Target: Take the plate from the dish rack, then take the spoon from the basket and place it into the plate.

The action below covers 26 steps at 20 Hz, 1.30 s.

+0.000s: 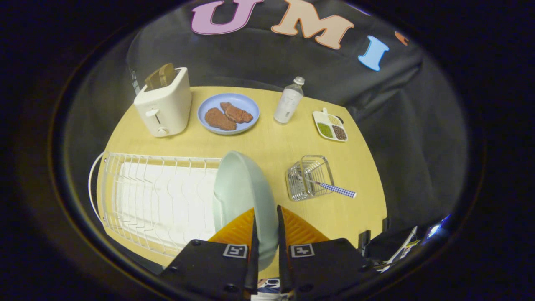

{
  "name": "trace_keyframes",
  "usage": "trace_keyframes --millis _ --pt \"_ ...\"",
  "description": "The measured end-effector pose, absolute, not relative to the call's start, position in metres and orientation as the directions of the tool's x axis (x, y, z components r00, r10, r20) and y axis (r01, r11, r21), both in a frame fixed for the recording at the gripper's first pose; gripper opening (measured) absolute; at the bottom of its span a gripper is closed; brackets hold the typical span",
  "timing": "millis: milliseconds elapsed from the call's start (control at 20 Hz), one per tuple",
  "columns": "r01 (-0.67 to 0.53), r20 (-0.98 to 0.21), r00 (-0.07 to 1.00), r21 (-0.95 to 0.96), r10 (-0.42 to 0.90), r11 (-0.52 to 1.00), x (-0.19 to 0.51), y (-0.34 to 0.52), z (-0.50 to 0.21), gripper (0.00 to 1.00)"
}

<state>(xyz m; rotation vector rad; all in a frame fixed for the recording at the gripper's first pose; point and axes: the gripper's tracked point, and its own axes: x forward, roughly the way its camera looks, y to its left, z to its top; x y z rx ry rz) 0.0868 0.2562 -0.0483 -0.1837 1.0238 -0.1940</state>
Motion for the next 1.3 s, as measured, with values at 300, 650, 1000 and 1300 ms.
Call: trace_keyframes --millis 300,650,1000,1300 --pt "0.145 -0.782 0.56 -0.233 -0.274 0.962 0.098 0.259 -0.024 0.23" --pt "0.154 -0.739 0.574 -0.327 -0.353 0.933 0.105 0.259 -0.014 0.16" --pt "0.169 -0.737 0.619 -0.212 -0.271 0.963 0.113 0.269 0.015 0.16" --pt "0.11 -0.681 0.726 -0.022 -0.095 0.994 0.099 0.235 0.06 0.16"
